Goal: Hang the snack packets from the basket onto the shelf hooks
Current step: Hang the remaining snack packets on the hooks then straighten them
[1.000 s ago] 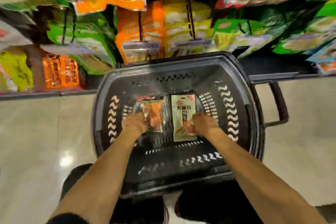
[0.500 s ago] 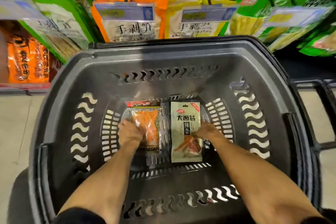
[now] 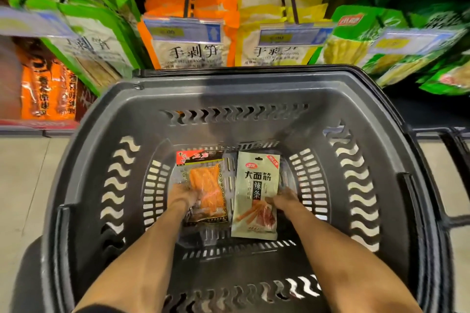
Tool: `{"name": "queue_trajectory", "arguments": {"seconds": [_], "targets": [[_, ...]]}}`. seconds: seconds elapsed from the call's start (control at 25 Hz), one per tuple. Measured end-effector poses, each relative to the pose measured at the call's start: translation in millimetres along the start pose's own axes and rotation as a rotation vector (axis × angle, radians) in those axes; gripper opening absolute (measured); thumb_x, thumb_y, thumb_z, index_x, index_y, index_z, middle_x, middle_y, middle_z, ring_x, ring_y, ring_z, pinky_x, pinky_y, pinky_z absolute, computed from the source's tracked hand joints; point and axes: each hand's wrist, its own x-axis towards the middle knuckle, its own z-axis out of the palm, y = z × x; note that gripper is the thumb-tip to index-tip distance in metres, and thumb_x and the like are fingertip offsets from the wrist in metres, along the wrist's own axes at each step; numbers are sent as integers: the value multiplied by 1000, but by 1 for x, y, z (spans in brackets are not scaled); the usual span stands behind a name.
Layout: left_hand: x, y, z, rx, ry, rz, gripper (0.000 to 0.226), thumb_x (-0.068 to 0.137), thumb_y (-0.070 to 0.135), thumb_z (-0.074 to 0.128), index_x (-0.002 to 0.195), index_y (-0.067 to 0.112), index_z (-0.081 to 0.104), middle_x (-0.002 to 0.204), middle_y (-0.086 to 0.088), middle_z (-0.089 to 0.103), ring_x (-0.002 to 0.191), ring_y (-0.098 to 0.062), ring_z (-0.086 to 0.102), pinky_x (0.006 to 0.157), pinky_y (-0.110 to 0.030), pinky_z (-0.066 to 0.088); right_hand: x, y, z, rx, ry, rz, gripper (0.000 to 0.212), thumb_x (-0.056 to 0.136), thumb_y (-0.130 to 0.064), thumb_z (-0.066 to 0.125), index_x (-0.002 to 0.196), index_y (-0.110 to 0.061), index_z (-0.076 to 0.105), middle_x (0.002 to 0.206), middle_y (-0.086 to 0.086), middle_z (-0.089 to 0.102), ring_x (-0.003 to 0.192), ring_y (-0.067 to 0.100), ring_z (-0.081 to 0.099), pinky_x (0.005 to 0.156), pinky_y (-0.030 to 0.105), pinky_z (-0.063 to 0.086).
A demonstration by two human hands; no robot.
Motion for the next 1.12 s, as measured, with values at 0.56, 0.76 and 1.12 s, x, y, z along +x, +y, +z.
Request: {"name": "queue_trajectory", "arguments": {"seconds": [0.56, 0.76, 1.12], "targets": [[-330, 54, -153, -329, 129, 92, 11, 82, 5, 68, 80, 15, 67, 86, -13, 72, 75, -22, 62, 71, -43, 55, -350, -90, -136, 160, -11, -270, 7, 89, -11, 56, 93, -6, 53, 84, 8, 60, 72, 20, 57, 68, 36, 48], [-500, 62, -233, -654, 259, 62, 11, 69, 20, 77, 73, 16, 68, 68, -5, 66, 62, -17, 59, 68, -43, 55, -508, -123, -182, 134, -132, -426, 20, 95, -24, 43, 91, -5, 43, 77, 23, 57, 55, 34, 60, 49, 41, 55], [-744, 7, -315, -1023, 551, 120, 17, 83, 7, 72, 75, 18, 63, 53, 10, 64, 45, -4, 56, 49, -20, 45, -731, -167, -202, 170, -488, -766, 20, 88, -30, 56, 100, -15, 61, 98, 19, 67, 77, 26, 63, 67, 39, 51]]}}
